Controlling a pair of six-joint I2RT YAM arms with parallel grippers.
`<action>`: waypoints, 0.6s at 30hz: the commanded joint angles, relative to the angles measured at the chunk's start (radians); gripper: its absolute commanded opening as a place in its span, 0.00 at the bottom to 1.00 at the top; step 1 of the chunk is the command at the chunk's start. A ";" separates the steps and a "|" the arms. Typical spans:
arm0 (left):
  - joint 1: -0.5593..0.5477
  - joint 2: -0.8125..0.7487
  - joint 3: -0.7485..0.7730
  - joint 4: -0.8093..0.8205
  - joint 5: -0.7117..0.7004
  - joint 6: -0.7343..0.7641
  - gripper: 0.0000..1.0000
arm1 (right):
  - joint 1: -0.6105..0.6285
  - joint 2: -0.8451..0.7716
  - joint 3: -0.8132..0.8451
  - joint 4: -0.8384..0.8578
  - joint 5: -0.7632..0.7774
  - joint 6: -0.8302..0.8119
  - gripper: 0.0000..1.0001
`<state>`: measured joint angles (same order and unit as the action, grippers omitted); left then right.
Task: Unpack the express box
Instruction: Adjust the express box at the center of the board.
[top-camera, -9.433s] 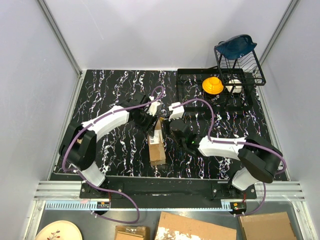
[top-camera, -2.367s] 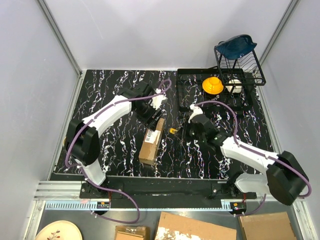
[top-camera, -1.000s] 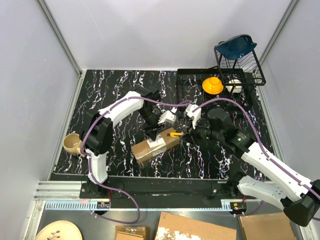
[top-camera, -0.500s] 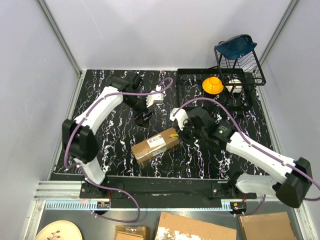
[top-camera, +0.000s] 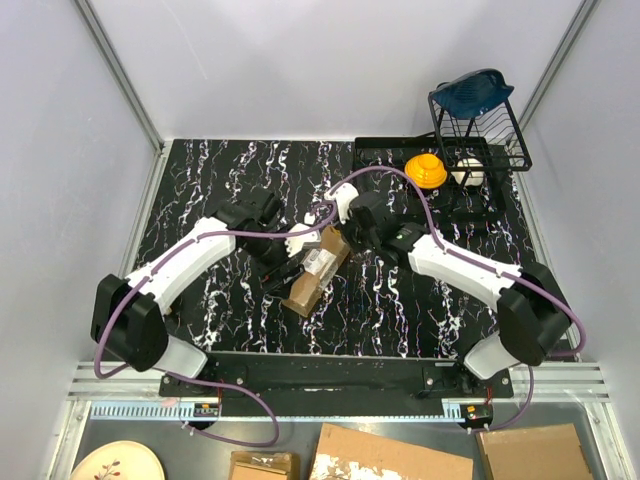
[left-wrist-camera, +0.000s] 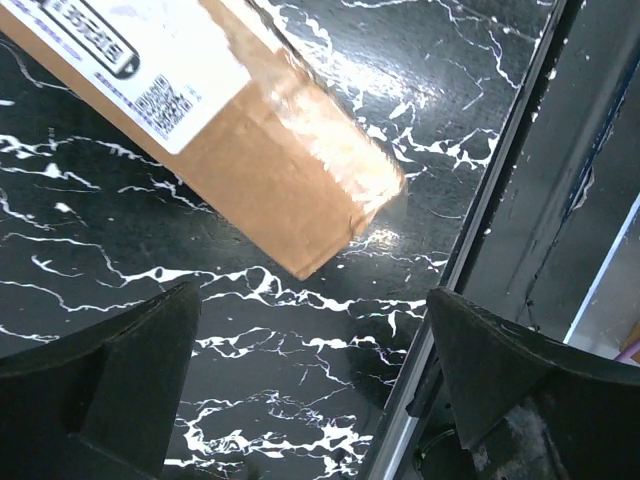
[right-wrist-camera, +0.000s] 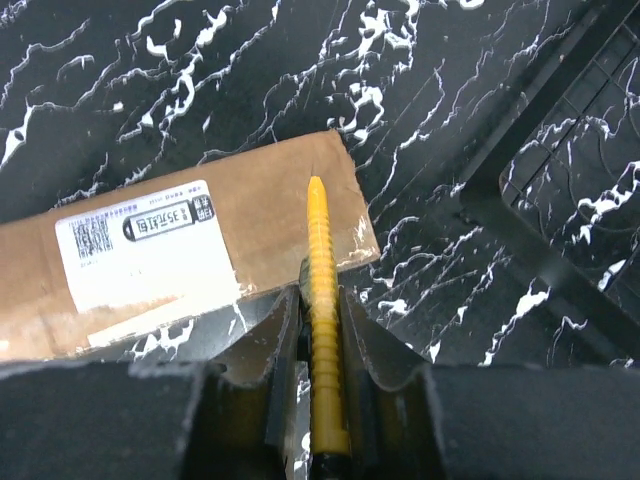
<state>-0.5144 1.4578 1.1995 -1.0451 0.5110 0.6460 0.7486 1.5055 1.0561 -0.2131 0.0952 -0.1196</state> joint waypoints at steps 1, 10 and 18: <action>-0.013 -0.050 -0.043 0.043 -0.023 -0.002 0.99 | -0.008 0.027 0.084 0.127 0.035 -0.011 0.00; -0.065 0.013 -0.052 0.161 -0.034 -0.029 0.99 | 0.000 -0.013 0.006 0.107 0.029 0.047 0.00; -0.064 0.090 -0.017 0.205 0.046 -0.042 0.99 | -0.003 -0.045 -0.036 0.119 0.185 0.040 0.00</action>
<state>-0.5808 1.5318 1.1461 -0.8780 0.4873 0.6014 0.7471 1.5070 1.0260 -0.1394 0.1577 -0.0753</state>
